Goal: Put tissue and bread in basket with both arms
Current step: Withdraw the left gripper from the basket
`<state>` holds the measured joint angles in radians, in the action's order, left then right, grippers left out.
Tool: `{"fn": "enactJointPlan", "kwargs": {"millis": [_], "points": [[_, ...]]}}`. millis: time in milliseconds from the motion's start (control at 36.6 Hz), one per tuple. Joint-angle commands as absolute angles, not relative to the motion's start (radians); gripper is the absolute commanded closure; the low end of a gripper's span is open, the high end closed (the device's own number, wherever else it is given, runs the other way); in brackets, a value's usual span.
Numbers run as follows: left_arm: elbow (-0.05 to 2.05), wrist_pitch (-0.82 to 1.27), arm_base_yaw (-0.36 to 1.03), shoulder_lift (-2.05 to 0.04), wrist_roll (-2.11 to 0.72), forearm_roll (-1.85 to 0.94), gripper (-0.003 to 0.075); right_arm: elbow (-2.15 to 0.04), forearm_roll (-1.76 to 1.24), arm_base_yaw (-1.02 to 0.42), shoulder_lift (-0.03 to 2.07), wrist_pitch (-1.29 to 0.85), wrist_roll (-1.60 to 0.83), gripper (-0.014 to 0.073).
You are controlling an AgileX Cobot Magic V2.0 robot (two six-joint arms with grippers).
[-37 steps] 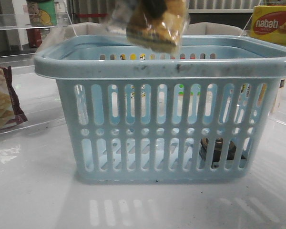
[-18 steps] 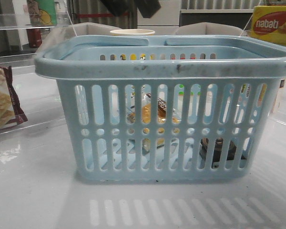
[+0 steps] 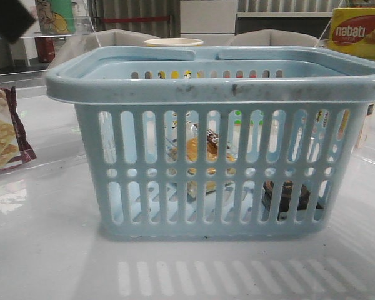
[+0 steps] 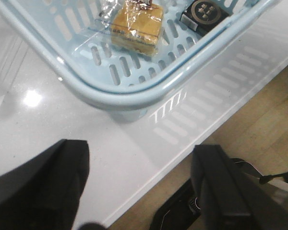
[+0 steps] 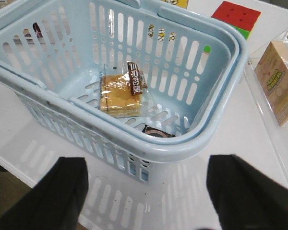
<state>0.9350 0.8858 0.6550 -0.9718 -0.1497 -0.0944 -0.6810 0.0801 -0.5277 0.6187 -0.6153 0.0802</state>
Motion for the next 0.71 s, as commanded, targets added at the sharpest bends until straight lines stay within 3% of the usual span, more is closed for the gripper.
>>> {"fn": "enactJointPlan", "kwargs": {"millis": [0,191,355,410,601,655,683], "points": [[0.877,0.795,0.661,-0.850,-0.119,-0.092,0.0213,-0.706,0.097,-0.528,0.618,-0.542,0.070,-0.0019],[0.756,0.771,0.661,-0.673,-0.107,-0.083,0.0213,-0.706,0.097,-0.528,0.618,-0.605,0.070,-0.0019],[0.738,0.775,0.661,-0.650,-0.107,-0.076,0.0240,-0.706,0.097,-0.528,0.618,-0.690,0.070,0.0001],[0.738,0.775,0.661,-0.650,-0.107,-0.076,0.0311,-0.706,0.097,-0.528,0.618,-0.711,0.070,0.0076],[0.738,0.773,0.661,-0.650,-0.107,-0.076,0.0604,-0.706,0.097,-0.528,0.618,-0.722,0.070,0.0478],[0.738,0.773,0.661,-0.650,-0.107,-0.076,0.0627,-0.706,0.097,-0.528,0.618,-0.723,0.070,0.0545],[0.738,0.773,0.661,-0.650,-0.107,-0.076,0.0627,-0.706,0.097,-0.528,0.618,-0.723,0.070,0.0533]]}}
